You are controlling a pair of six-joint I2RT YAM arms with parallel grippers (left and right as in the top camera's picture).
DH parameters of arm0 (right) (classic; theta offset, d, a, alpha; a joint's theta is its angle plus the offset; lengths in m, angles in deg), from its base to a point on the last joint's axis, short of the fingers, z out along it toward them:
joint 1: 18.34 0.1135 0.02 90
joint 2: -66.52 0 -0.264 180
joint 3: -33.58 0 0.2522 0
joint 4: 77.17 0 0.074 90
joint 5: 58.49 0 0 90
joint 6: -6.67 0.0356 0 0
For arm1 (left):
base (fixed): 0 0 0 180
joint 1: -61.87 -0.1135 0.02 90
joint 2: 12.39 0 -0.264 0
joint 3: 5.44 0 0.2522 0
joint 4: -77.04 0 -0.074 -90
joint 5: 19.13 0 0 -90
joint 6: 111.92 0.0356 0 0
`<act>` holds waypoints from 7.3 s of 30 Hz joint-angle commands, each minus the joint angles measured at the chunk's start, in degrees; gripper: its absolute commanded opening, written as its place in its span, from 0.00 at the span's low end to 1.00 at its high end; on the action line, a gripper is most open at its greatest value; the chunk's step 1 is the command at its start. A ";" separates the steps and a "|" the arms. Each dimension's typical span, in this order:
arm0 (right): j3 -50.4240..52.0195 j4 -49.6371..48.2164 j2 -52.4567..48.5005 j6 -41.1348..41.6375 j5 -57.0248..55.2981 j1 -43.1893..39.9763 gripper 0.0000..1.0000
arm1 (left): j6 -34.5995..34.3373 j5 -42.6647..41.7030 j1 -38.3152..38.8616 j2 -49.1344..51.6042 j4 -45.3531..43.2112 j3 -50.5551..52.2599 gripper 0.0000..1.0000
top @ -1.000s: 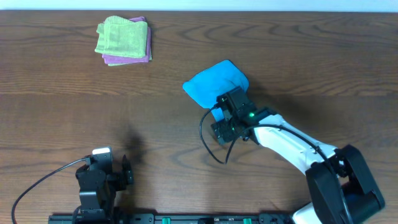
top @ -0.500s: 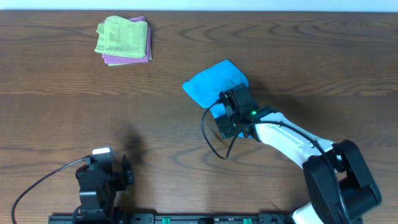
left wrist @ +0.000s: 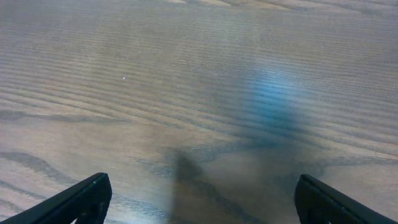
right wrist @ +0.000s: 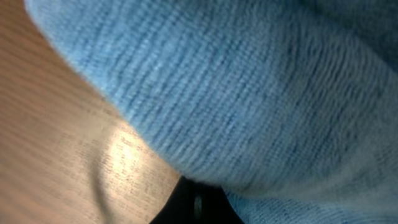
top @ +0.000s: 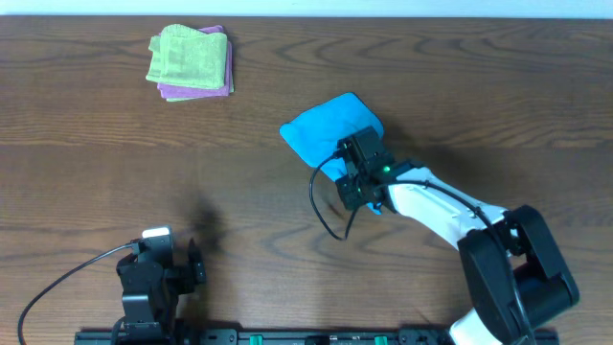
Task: Fold the cloth
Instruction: 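Lift the blue cloth back up with the right gripper, then move the left gripper up to the hanging cloth and grasp its labeled corner, then release the cloth from the right gripper, leaving it in the left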
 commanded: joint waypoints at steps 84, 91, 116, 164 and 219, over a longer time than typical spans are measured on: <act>-27.69 14.69 7.76 -1.97 -10.67 -6.88 0.01 | -56.68 -37.70 18.53 40.59 -46.03 -4.39 0.96; -28.20 13.88 7.78 0.76 -8.31 -6.88 0.01 | -58.40 -25.83 31.08 64.70 -46.14 -16.96 0.96; -30.49 8.07 7.78 8.57 -1.29 -6.78 0.01 | -75.65 -1.53 36.02 100.67 -85.35 -30.86 0.95; -30.49 8.22 15.69 15.45 -3.82 -2.84 0.01 | -87.95 17.27 39.60 106.22 -99.51 -41.59 0.95; -28.33 38.91 12.26 -1.01 -4.00 -9.51 0.99 | -76.11 -29.44 32.72 106.22 -89.99 -41.55 0.07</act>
